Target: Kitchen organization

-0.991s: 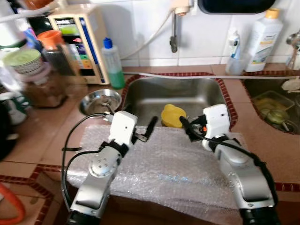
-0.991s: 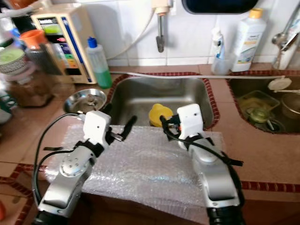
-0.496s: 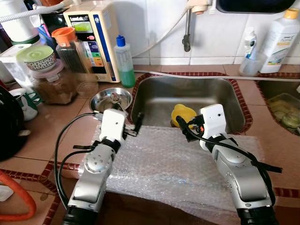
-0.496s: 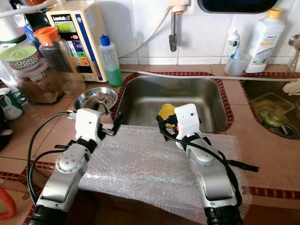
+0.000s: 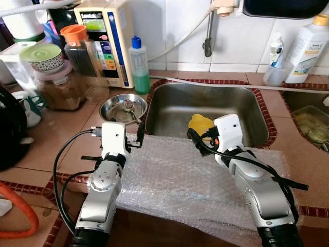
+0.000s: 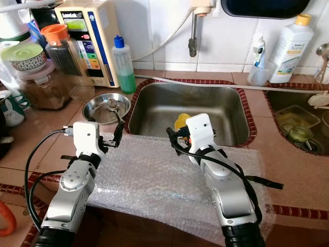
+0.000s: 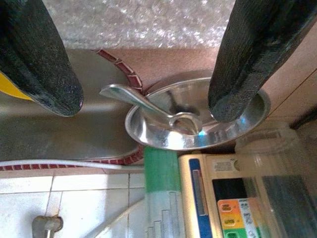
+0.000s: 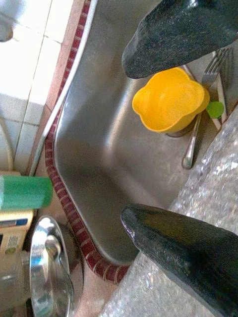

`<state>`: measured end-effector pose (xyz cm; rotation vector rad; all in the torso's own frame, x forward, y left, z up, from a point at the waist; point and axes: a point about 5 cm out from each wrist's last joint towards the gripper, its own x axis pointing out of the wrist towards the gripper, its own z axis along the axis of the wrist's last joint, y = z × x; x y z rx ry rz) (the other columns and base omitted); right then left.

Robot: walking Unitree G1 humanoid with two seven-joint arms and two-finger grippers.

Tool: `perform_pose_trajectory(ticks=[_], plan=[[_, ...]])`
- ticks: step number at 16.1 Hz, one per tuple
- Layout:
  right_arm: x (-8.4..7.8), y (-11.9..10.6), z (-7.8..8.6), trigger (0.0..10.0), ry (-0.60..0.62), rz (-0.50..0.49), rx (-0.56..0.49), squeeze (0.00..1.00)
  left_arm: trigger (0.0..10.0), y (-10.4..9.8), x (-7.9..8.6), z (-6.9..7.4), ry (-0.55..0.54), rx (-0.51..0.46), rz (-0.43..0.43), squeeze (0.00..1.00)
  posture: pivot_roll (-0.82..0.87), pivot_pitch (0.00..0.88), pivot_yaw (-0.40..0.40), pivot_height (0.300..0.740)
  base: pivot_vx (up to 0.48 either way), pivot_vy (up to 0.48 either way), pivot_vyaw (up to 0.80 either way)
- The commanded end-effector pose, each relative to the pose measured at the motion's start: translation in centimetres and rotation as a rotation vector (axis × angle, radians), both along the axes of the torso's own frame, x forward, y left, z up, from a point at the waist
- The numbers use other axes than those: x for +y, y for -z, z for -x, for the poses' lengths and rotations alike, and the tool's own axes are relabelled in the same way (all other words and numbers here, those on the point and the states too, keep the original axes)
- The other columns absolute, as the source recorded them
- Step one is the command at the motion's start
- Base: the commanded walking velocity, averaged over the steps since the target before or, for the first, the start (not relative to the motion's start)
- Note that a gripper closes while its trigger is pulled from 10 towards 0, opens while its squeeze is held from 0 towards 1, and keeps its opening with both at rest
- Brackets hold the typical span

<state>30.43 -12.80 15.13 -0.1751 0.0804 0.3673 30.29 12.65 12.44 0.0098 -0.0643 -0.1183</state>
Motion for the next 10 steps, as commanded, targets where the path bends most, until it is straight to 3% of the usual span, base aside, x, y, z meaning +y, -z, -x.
perform_pose_trajectory(ticks=[1, 5, 9, 10], plan=[[0.3, -0.3, -0.2, 10.0, -0.019, 0.007, -0.008, 0.00, 10.0, 0.2, 0.3, 0.0, -0.024, 0.007, 0.002, 0.00, -0.26, 0.041, 0.040, 0.740, 0.000, 0.000, 0.00], [0.3, -0.3, 0.0, 10.0, -0.017, 0.016, -0.020, 0.00, 10.0, -0.1, -0.1, -0.3, -0.012, -0.013, -0.022, 0.00, -0.27, 0.047, 0.046, 0.740, 0.000, 0.000, 0.00], [0.1, -0.4, 0.2, 10.0, 0.003, 0.008, -0.042, 0.00, 10.0, -2.0, -1.1, -1.0, 0.024, -0.181, -0.224, 0.00, -0.28, 0.050, 0.062, 0.740, 0.000, 0.000, 0.00], [0.1, -0.4, 0.2, 10.0, 0.004, 0.008, -0.043, 0.00, 10.0, -2.2, -1.4, -1.2, 0.024, -0.202, -0.241, 0.00, -0.28, 0.051, 0.063, 0.740, 0.000, 0.000, 0.00]])
